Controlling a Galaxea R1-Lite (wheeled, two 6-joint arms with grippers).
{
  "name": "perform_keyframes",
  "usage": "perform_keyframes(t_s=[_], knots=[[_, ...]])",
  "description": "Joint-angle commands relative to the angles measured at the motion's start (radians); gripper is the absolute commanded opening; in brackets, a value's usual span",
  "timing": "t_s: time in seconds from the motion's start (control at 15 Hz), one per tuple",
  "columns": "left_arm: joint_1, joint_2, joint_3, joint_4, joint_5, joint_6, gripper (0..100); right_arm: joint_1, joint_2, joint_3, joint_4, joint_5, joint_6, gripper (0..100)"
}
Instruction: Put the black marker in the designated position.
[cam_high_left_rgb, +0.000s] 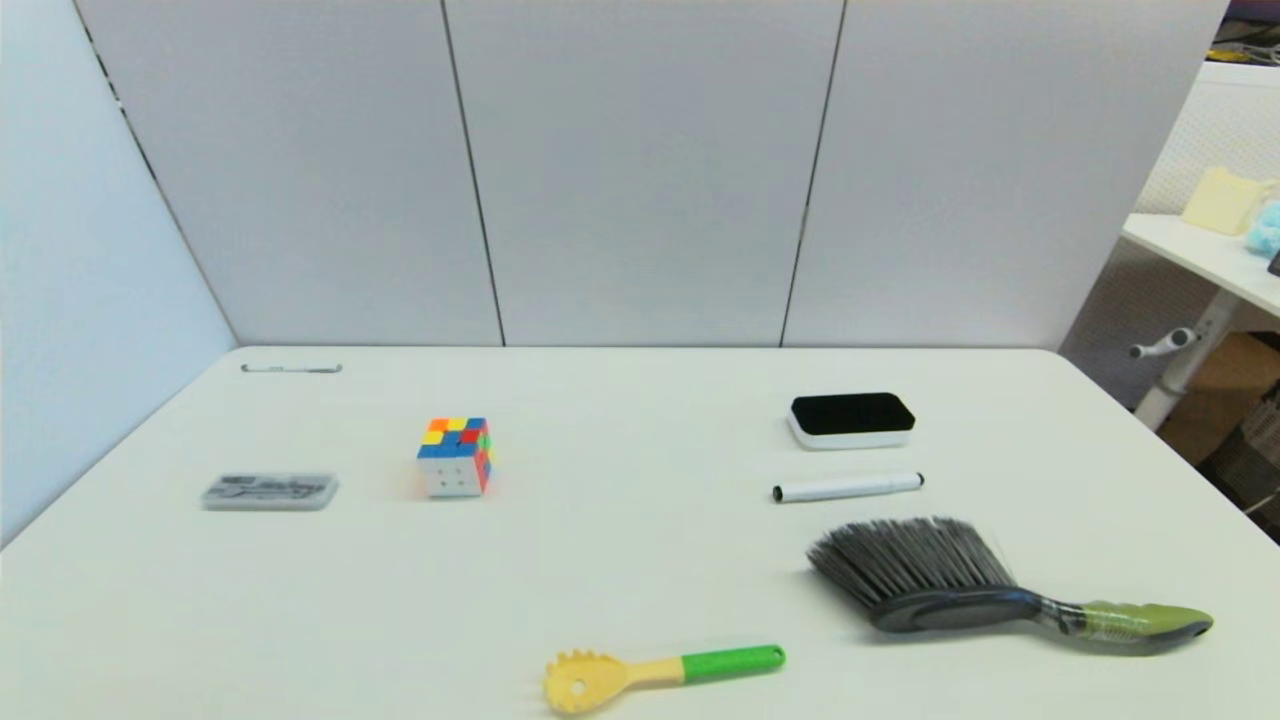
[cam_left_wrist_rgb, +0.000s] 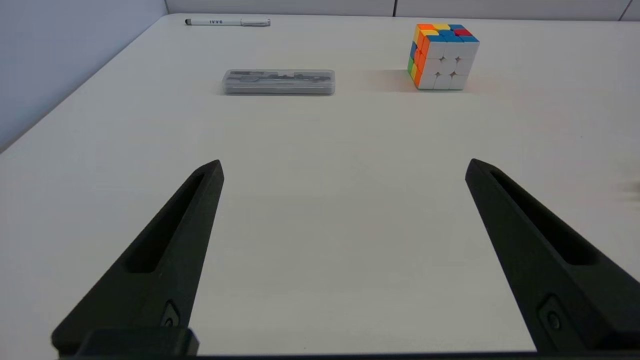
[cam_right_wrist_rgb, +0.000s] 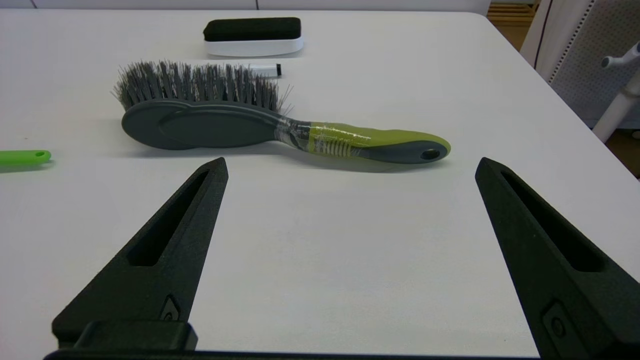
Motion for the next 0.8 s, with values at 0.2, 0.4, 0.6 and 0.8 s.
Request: perform_keyframes(t_s=[0.2,0.4,0.6,0.8], knots=[[0.000,0.002,0.002,0.000,0.002,-0.014,100,0.000,-0.002,0.000,0.000,0.000,0.000,100],[0.000,0.002,0.002,0.000,0.002,-0.014,100,0.000,-0.002,0.000,0.000,0.000,0.000,100],[0.000,0.003,0.002,0.000,0.002,-0.014,100,-0.001,0.001,0.000,0.000,0.000,0.000,100],[0.000,0.002,0.002,0.000,0.002,-0.014,100,0.000,0.001,0.000,0.000,0.001,0.000,100]])
